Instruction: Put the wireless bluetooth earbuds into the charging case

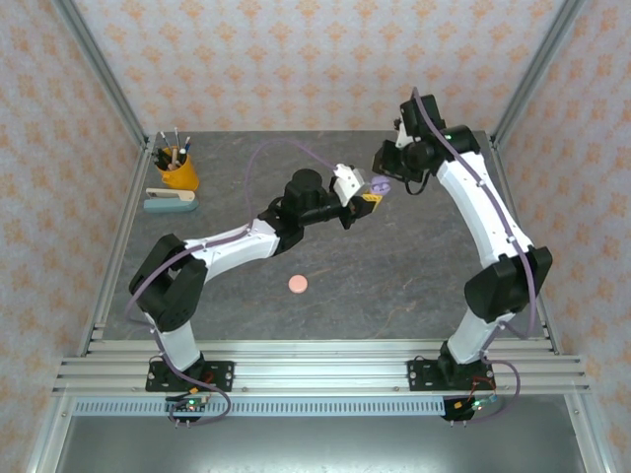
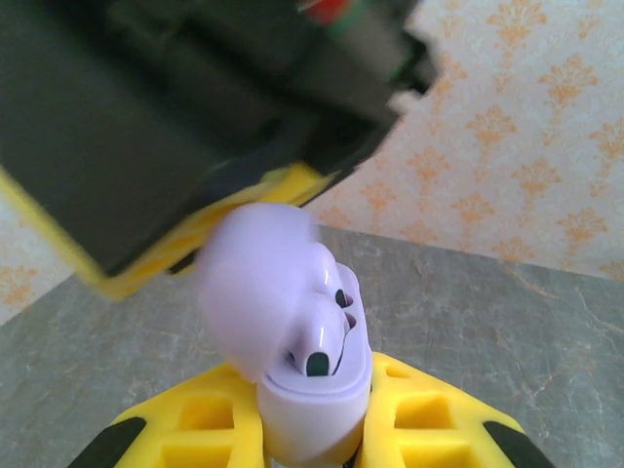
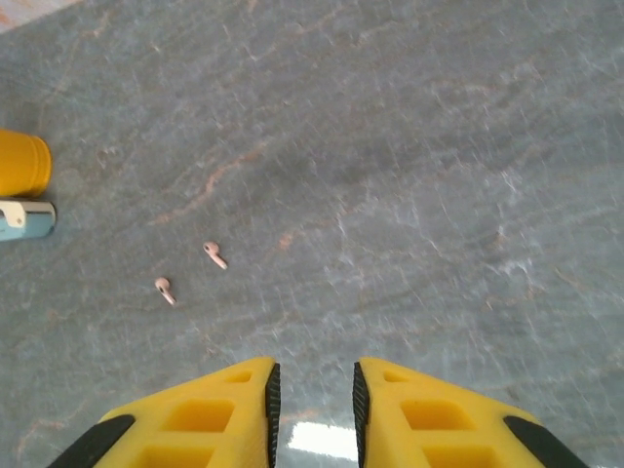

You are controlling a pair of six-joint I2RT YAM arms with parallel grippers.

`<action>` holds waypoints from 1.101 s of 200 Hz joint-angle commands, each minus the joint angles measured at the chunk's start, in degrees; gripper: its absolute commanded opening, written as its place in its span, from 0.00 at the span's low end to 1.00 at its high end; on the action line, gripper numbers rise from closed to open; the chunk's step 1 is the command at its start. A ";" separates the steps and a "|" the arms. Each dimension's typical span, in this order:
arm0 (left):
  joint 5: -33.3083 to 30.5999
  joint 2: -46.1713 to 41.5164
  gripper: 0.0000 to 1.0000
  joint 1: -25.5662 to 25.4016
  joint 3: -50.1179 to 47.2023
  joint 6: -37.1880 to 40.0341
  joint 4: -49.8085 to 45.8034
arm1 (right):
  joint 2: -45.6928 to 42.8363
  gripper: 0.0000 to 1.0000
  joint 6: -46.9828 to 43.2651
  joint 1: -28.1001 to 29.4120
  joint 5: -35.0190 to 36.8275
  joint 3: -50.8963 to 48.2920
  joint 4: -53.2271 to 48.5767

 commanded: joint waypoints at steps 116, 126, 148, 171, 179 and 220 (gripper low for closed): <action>3.43 18.15 0.00 1.16 22.18 -22.83 -23.36 | -16.90 0.35 13.75 -7.77 12.82 -25.22 10.25; 3.19 20.72 0.00 1.21 25.32 -26.55 -27.22 | -17.27 0.35 14.32 -7.76 12.70 -26.91 11.11; 3.74 28.21 0.00 1.13 37.15 -31.44 -42.81 | -17.95 0.35 15.50 -7.76 12.38 -30.13 12.88; 5.31 33.95 0.00 0.95 44.93 -34.14 -51.09 | -18.65 0.35 16.39 -7.83 12.05 -32.95 14.48; 5.31 34.89 0.00 0.95 45.89 -35.21 -52.07 | -18.96 0.36 16.61 -7.83 11.99 -33.74 15.01; 4.78 38.96 0.00 0.95 49.18 -41.38 -55.55 | -19.87 0.36 17.61 -7.87 11.66 -36.97 17.85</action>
